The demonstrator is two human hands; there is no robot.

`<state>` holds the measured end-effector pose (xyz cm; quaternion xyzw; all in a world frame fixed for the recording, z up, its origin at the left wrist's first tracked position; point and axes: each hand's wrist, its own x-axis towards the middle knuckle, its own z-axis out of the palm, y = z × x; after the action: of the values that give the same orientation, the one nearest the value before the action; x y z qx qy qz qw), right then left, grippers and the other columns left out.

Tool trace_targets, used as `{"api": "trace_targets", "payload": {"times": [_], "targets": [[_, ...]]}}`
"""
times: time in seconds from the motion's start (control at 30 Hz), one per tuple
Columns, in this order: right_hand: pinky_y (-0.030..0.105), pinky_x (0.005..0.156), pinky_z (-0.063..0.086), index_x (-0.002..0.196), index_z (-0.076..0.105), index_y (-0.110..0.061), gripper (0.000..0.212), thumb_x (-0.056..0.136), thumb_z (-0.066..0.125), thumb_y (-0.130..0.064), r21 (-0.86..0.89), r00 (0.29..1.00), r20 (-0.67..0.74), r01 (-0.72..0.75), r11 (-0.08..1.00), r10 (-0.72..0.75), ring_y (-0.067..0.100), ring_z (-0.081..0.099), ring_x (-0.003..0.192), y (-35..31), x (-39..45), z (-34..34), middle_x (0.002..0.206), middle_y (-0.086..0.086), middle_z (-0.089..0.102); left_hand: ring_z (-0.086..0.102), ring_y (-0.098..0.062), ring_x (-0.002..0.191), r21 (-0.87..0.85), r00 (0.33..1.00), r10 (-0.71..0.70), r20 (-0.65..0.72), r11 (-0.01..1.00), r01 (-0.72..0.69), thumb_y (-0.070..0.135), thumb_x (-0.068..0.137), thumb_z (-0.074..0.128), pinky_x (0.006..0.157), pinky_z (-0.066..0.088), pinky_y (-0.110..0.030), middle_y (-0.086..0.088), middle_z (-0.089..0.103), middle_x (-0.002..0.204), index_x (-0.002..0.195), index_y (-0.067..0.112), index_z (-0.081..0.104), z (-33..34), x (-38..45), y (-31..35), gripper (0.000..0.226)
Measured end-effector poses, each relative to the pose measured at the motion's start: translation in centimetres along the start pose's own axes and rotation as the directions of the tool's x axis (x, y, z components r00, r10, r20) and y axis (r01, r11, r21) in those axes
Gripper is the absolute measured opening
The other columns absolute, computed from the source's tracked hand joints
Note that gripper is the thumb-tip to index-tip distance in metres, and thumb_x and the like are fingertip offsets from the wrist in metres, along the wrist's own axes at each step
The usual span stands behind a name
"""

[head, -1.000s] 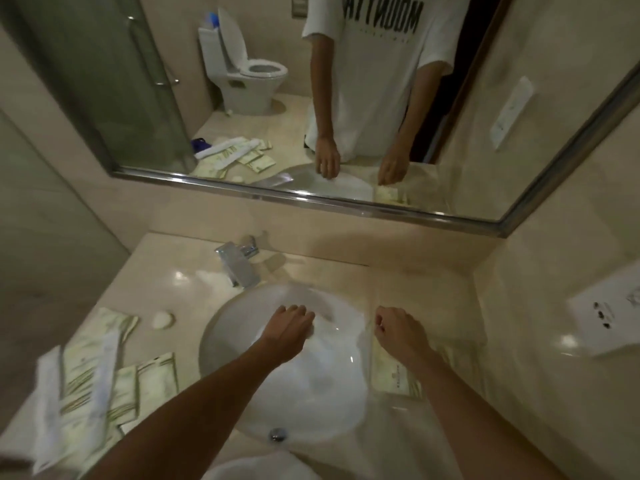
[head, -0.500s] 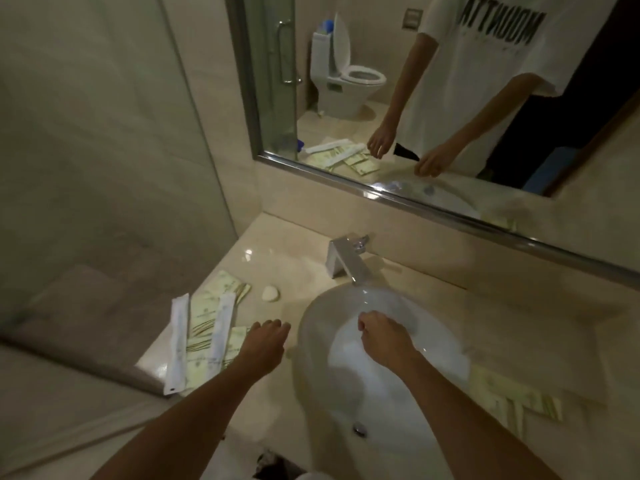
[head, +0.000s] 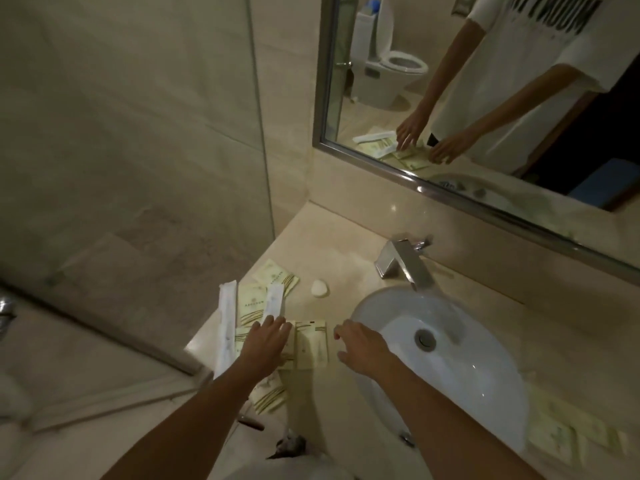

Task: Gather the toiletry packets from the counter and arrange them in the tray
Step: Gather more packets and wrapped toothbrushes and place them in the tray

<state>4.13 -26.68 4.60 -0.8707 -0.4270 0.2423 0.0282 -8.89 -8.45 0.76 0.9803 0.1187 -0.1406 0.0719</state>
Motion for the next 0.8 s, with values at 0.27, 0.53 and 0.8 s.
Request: {"api": "trace_targets", "payload": {"times": [0.27,0.53,0.8], "targets": [[0.041,0.096,0.044,0.137,0.039,-0.015,0.059,0.084,0.065,-0.024,-0.048,0.998,0.037,0.049,0.998,-0.047,0.025,0.034,0.128,-3.5,2.7,2.0,0.141,0.005,0.038,0.043,-0.025,0.122,-0.023,1.000,-0.003,-0.020,1.000,0.002,0.021,0.078,0.070,0.099,0.040,-0.040,-0.007,0.044,0.140,0.135,0.014,0.035,0.9,1.0,-1.0,0.067],[0.036,0.111,0.028,0.149,0.017,-0.017,0.083,0.084,0.068,-0.025,-0.099,0.999,0.047,0.001,0.995,0.004,0.025,0.021,0.142,-4.4,4.4,3.5,0.154,0.008,0.024,0.043,-0.027,0.118,-0.009,0.999,0.049,-0.002,0.999,-0.049,0.012,0.078,0.065,0.097,0.038,-0.040,-0.009,0.046,0.135,0.136,0.012,0.034,1.4,2.2,-1.2,0.065],[0.036,0.093,0.039,0.133,0.036,-0.016,0.075,0.074,0.074,-0.043,-0.173,0.984,-0.092,-0.164,0.971,0.150,0.026,0.042,0.114,-4.3,4.9,4.0,0.126,0.009,0.045,0.045,-0.027,0.118,-0.008,0.993,0.103,-0.056,0.995,-0.103,0.018,0.072,0.073,0.097,0.042,-0.041,-0.007,0.048,0.135,0.138,0.014,0.033,1.7,2.9,-0.9,0.076]]}}
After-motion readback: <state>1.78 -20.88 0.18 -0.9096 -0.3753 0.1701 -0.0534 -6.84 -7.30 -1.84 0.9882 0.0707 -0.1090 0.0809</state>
